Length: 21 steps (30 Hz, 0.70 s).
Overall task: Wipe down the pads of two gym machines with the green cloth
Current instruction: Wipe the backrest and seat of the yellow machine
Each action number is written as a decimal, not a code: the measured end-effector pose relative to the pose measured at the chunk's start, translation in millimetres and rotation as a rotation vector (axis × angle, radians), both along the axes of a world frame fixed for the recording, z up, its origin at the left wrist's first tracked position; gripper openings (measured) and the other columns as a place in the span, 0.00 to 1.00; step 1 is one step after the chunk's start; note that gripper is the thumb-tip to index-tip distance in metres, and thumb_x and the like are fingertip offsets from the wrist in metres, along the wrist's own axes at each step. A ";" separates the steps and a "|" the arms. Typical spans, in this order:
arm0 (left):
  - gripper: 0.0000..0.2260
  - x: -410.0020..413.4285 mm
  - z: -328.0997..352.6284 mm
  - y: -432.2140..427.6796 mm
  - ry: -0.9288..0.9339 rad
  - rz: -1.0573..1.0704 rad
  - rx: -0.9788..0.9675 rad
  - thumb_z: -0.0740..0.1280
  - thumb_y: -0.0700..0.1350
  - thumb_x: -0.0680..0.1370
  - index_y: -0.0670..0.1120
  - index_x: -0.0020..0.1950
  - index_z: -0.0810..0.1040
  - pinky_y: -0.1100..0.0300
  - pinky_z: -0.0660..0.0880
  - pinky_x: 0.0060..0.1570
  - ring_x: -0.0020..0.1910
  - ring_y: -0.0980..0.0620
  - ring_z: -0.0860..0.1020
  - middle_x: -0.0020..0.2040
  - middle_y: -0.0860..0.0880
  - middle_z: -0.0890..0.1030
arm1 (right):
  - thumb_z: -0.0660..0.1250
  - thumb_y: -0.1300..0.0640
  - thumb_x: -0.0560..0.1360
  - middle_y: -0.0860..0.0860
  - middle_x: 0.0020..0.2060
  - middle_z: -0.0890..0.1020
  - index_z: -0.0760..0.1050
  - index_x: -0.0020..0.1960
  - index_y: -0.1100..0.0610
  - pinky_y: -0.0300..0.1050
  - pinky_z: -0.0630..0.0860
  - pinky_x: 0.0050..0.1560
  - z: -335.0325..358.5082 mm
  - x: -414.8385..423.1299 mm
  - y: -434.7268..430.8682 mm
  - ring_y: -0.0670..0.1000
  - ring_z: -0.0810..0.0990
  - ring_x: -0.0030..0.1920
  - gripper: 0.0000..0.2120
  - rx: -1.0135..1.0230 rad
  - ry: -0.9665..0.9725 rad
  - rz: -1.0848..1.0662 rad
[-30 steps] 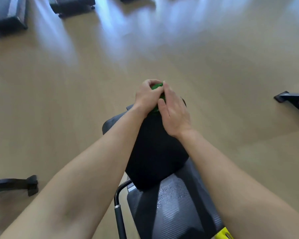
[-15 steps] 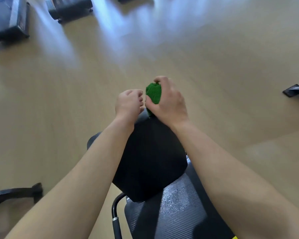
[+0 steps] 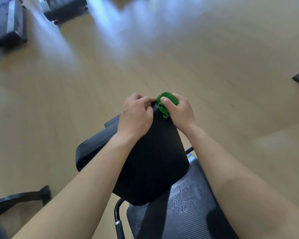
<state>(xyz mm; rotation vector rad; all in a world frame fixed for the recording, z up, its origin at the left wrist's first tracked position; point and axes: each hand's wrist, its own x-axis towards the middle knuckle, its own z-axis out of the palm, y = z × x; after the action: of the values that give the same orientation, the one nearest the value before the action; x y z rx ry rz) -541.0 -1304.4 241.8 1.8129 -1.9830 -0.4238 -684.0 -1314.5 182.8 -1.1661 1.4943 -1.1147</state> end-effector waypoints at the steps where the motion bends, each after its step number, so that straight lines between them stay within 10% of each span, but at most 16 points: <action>1: 0.16 -1.8 -2.7 -1.8 0.033 -0.004 0.031 0.59 0.43 0.78 0.53 0.59 0.82 0.60 0.70 0.55 0.57 0.51 0.75 0.54 0.52 0.78 | 0.66 0.44 0.73 0.43 0.30 0.76 0.75 0.35 0.52 0.47 0.71 0.41 -15.4 -4.0 7.7 0.48 0.74 0.35 0.14 0.076 -0.089 -0.063; 6: 0.16 -5.5 -9.8 -6.3 0.042 -0.013 -0.009 0.58 0.42 0.77 0.52 0.55 0.84 0.60 0.72 0.57 0.57 0.52 0.76 0.53 0.55 0.78 | 0.65 0.45 0.75 0.46 0.30 0.73 0.72 0.34 0.52 0.48 0.70 0.41 -62.1 -8.9 38.3 0.49 0.72 0.35 0.15 0.282 -0.204 -0.170; 14: 0.14 -11.8 -11.6 3.5 -0.183 -0.060 -0.194 0.60 0.41 0.78 0.51 0.55 0.83 0.55 0.72 0.53 0.56 0.48 0.74 0.52 0.52 0.80 | 0.65 0.42 0.78 0.43 0.30 0.79 0.77 0.35 0.49 0.47 0.75 0.42 -3.9 7.4 9.3 0.45 0.77 0.35 0.16 -0.024 -0.172 -0.153; 21: 0.13 -44.5 -54.4 53.3 -0.163 -0.353 -0.436 0.62 0.32 0.74 0.44 0.46 0.84 0.54 0.74 0.45 0.47 0.46 0.77 0.47 0.48 0.82 | 0.64 0.41 0.70 0.45 0.29 0.77 0.79 0.41 0.55 0.52 0.74 0.41 -116.1 -17.0 47.8 0.50 0.76 0.35 0.17 0.257 -0.271 -0.210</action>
<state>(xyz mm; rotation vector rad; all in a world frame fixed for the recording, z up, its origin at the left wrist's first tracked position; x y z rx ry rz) -585.5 -1251.2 187.4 1.2689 -2.2946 0.0634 -701.1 -1266.7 66.7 -0.6656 1.5160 -1.1297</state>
